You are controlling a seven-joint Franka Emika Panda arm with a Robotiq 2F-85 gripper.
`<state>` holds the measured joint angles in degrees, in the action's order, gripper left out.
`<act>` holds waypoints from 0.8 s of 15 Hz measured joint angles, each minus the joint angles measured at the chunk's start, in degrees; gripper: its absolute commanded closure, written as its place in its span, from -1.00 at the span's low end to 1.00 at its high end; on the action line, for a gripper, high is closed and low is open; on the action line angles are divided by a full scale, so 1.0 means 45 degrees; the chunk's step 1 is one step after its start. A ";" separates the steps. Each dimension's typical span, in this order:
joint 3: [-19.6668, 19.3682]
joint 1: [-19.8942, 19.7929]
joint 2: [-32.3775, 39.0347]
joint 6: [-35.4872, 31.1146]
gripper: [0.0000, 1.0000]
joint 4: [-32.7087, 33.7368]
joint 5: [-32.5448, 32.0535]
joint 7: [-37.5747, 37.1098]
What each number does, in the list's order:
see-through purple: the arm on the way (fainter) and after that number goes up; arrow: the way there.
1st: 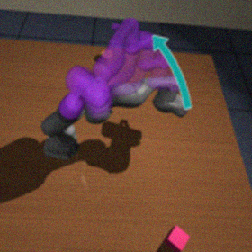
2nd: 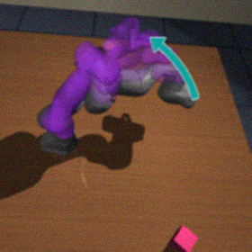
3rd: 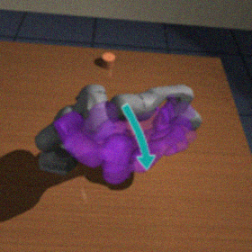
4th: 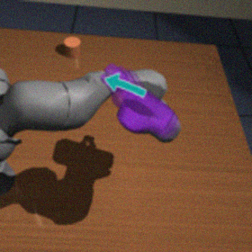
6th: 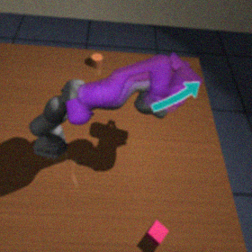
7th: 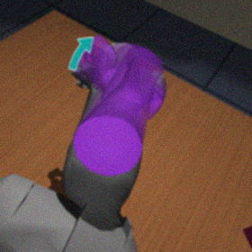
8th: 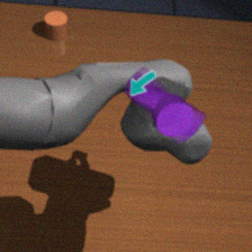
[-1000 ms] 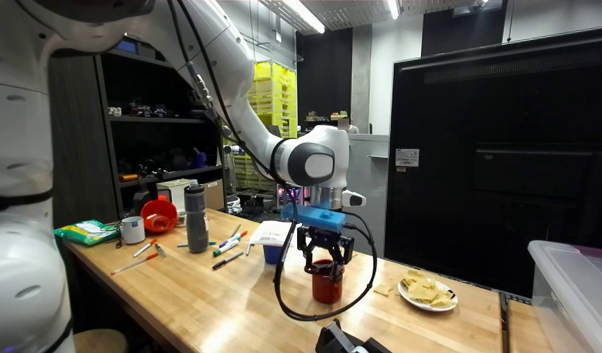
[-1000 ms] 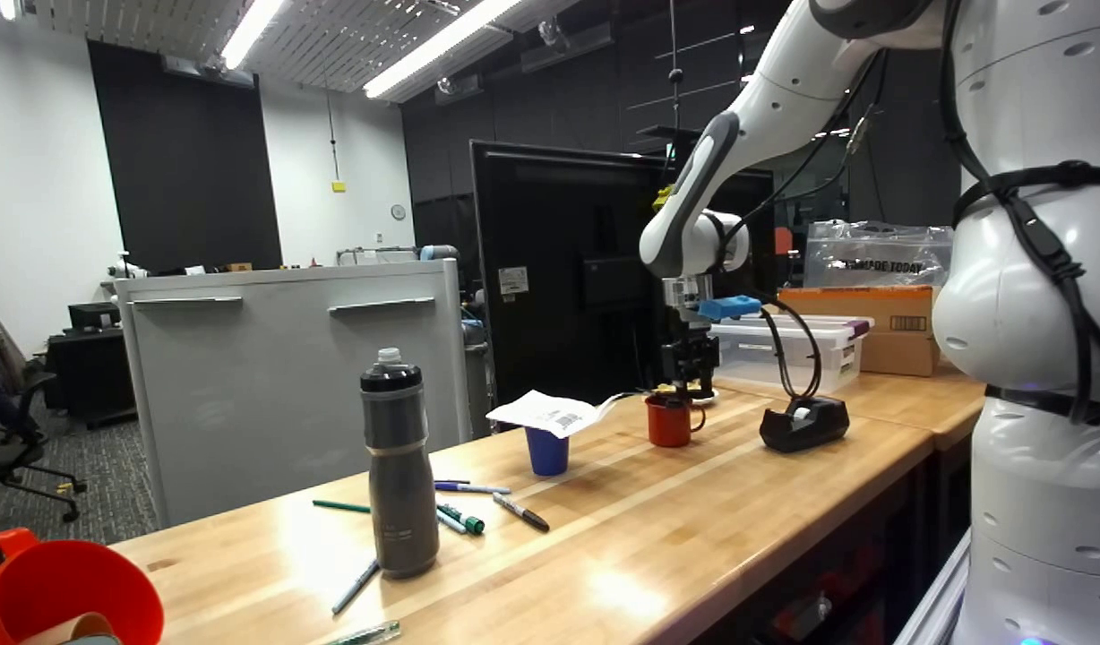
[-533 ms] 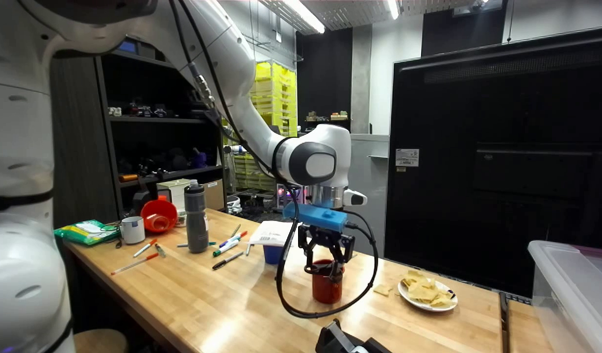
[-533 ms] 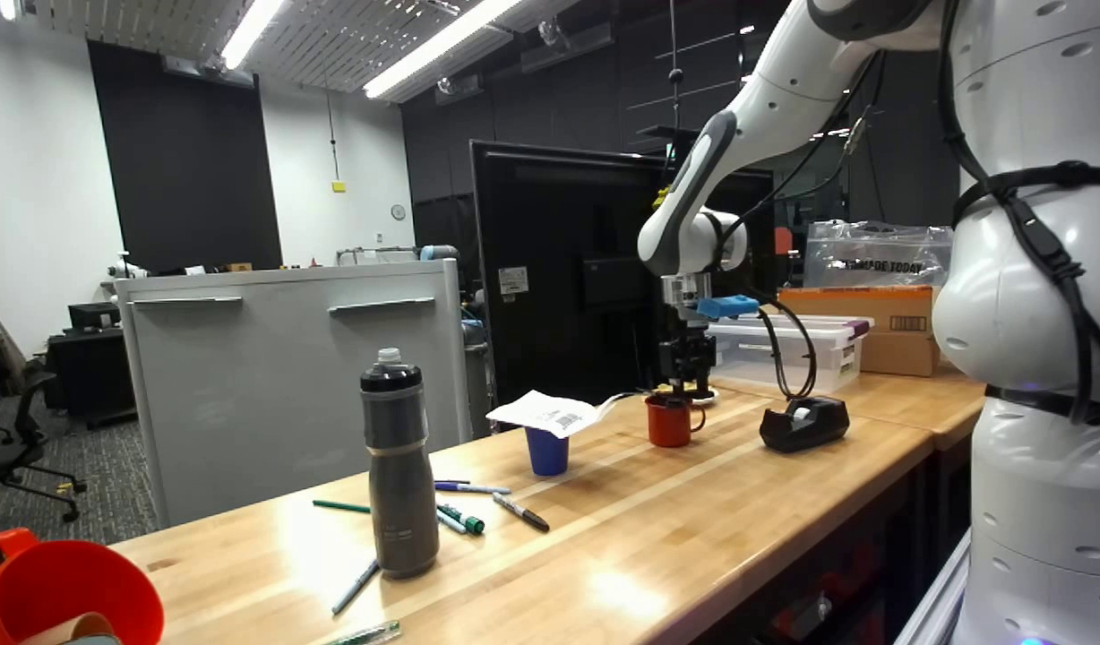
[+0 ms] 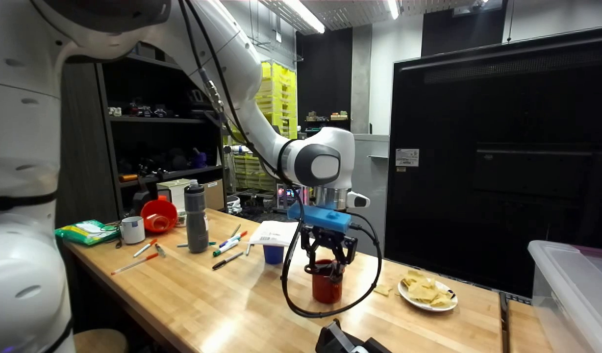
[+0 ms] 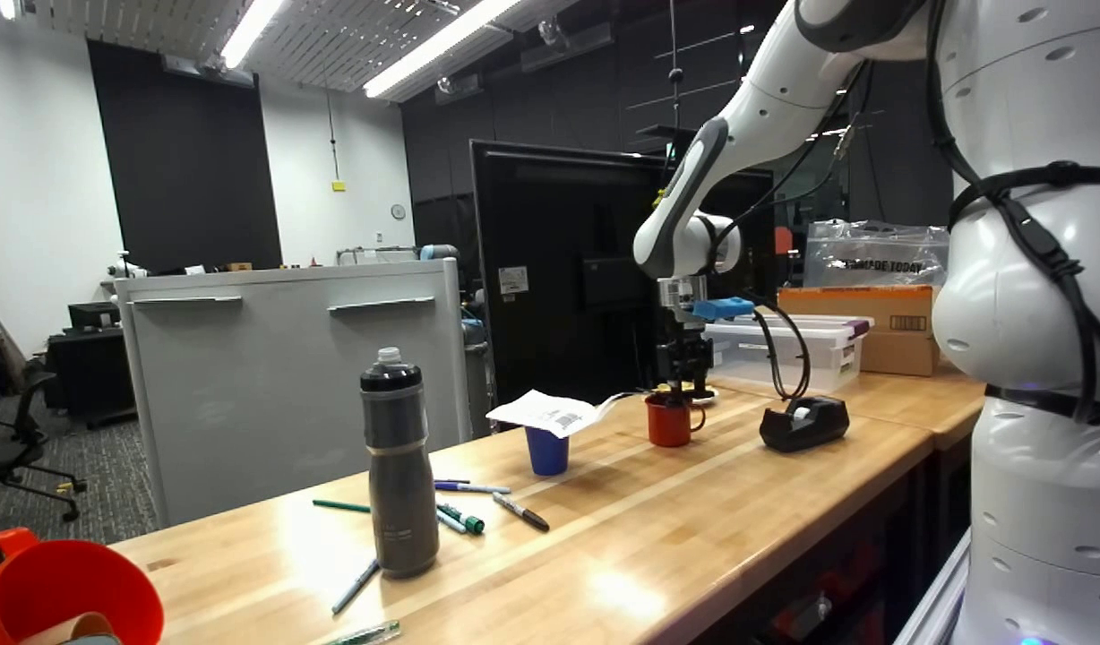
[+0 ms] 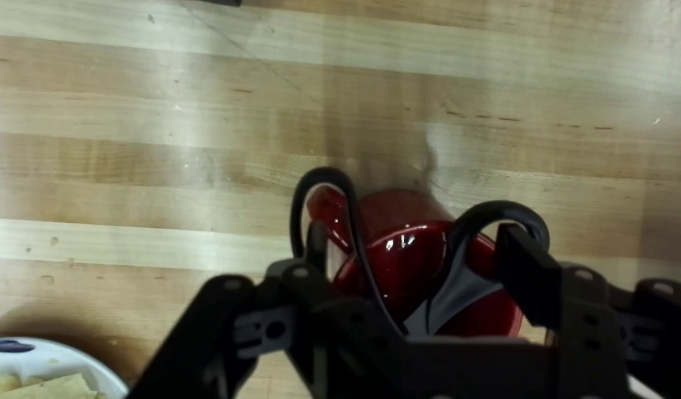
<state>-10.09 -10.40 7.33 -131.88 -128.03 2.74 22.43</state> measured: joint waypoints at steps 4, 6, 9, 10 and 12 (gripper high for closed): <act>0.0001 -0.0001 0.0233 0.0131 -0.53 0.0207 0.0001 0.0095; 0.0002 -0.0001 0.0329 0.0173 -0.52 0.0306 0.0001 0.0134; 0.0006 -0.0001 0.0378 0.0248 -0.50 0.0374 0.0001 0.0156; 0.0007 -0.0001 0.0380 0.0297 -0.50 0.0399 0.0001 0.0158; 0.0011 -0.0001 0.0407 0.0388 -0.52 0.0473 0.0001 0.0160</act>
<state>-10.04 -10.40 9.16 -130.14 -125.90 2.74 23.15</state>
